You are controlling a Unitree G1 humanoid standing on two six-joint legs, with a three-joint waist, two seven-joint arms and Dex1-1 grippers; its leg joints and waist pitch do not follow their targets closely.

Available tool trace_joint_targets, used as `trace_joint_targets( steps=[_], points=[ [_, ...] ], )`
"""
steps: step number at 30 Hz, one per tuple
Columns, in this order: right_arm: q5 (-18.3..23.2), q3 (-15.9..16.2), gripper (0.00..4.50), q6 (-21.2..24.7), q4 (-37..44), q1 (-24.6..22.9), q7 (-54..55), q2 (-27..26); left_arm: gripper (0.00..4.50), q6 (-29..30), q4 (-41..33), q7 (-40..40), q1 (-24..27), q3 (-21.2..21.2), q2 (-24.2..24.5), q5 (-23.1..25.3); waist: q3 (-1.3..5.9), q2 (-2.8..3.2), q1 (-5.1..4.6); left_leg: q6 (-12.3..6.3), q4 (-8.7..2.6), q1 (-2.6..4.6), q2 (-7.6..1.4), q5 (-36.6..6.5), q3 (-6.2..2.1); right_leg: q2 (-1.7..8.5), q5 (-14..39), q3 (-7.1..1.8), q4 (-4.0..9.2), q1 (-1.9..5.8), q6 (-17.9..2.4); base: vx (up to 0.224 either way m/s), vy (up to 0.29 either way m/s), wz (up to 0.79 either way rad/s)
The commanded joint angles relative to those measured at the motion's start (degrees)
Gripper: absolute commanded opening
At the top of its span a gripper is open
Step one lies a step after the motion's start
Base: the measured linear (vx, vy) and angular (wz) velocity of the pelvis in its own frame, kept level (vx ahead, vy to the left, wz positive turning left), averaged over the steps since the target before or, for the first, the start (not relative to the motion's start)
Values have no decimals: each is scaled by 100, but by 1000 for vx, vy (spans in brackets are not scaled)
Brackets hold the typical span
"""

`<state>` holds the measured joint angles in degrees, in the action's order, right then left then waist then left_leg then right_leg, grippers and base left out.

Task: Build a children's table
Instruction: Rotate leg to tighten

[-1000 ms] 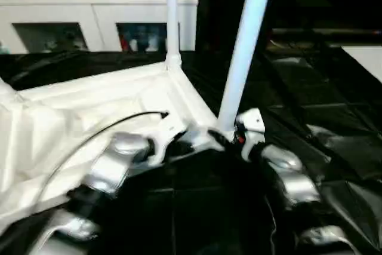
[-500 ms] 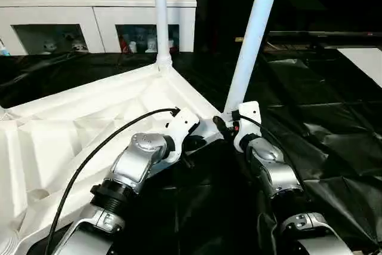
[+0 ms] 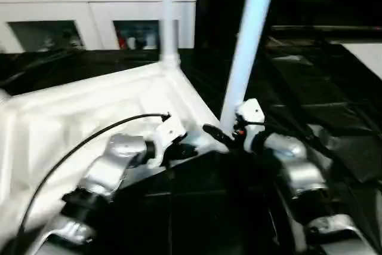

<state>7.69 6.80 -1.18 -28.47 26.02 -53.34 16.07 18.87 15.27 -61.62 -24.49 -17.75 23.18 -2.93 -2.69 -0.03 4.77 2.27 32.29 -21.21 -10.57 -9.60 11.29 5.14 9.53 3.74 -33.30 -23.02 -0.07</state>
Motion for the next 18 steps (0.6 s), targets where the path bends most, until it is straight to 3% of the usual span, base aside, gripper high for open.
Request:
trace_joint_targets(
  steps=[1, 3, 6, 11, 18],
  points=[
    [233, 150, 385, 218, 350, -133, -760, 263, 0, 232, -203, -602, 131, -234, 181, -142, 373, 20, 15, -439, -316, 77, -282, -1026, -96, 292, 521, -244, 247, 263, -1396, 55, -14, -1],
    [256, 229, 385, 264, 425, -191, -991, 410, 0, 301, -317, -751, 157, -227, 280, -223, 381, 6, 61, -469, -287, 93, -287, -894, -68, 273, 265, -229, 205, 256, -1531, 0, 0, 0],
    [270, 368, 385, 349, 530, -279, -1397, 649, 0, 371, -508, -1022, 193, -202, 499, -372, 368, -4, 63, -426, -293, 84, -285, -1029, -69, 291, 519, -221, 218, 268, -1555, 0, 0, 0],
    [201, 488, 385, 370, 567, -320, -1608, 761, 0, 383, -551, -1152, 195, -207, 580, -441, 333, -8, 61, -162, -333, 114, -289, -1502, -87, 320, 1346, -244, 303, 243, -1365, 0, 0, 0],
    [-75, 657, 385, 163, 360, -300, -1525, 796, 0, 489, -638, -1201, 200, -229, 599, -481, 335, -25, 45, -95, -330, 101, -274, -1504, -98, 323, 1461, -252, 312, 241, -1278, 0, 0, 0]
  ],
)
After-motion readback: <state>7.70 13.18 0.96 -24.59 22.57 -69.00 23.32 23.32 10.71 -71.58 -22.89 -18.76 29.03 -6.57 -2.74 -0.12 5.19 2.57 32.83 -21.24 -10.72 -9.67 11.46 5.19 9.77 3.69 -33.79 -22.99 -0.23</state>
